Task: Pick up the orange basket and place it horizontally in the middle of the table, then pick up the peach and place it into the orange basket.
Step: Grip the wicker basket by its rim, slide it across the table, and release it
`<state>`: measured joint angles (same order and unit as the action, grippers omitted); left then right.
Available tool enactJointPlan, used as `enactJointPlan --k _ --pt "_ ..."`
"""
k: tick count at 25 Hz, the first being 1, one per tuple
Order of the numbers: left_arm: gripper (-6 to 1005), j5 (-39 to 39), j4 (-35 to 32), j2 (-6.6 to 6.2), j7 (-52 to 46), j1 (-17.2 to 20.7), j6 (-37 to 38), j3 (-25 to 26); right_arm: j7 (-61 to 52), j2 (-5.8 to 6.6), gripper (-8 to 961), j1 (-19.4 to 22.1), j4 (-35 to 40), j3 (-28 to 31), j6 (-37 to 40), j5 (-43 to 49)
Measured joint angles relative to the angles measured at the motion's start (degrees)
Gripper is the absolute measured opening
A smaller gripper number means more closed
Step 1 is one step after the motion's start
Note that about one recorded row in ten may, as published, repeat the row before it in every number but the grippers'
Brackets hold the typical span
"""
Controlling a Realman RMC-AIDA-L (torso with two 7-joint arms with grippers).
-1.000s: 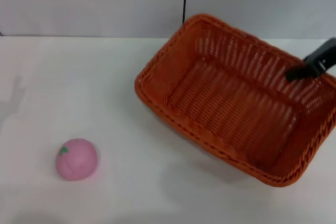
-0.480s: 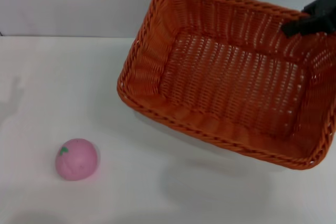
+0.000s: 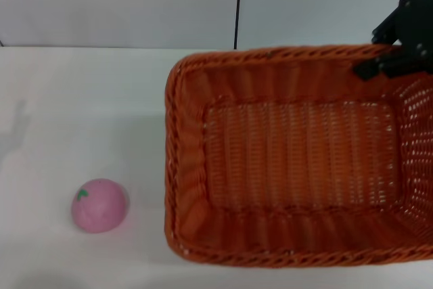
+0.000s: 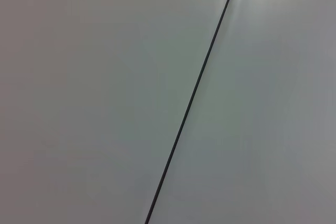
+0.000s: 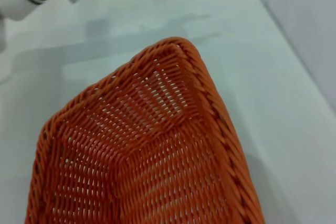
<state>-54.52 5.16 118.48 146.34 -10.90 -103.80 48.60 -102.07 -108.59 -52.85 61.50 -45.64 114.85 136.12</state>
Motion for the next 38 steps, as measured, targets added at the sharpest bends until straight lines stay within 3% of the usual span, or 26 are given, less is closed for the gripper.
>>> enactJointPlan --k 11,16,22,38 --pt "815 0.08 0.70 0.09 -0.55 -0.02 0.26 -0.26 7.04 -0.70 156 -2.84 -19.18 -0.38 -8.92 -0.09" --pt "815 0.18 0.77 0.09 -0.55 -0.28 0.38 -0.27 8.12 -1.27 156 -3.45 -23.28 -3.52 -13.07 -0.01" --pt "814 0.36 0.82 0.09 -0.55 -0.18 0.45 -0.29 8.15 -1.97 156 -3.60 -25.06 -7.05 -16.42 0.11" --pt "813 0.39 0.81 0.16 -0.53 0.18 0.44 -0.53 8.26 -3.56 149 -3.31 -25.62 -7.55 -20.54 0.10"
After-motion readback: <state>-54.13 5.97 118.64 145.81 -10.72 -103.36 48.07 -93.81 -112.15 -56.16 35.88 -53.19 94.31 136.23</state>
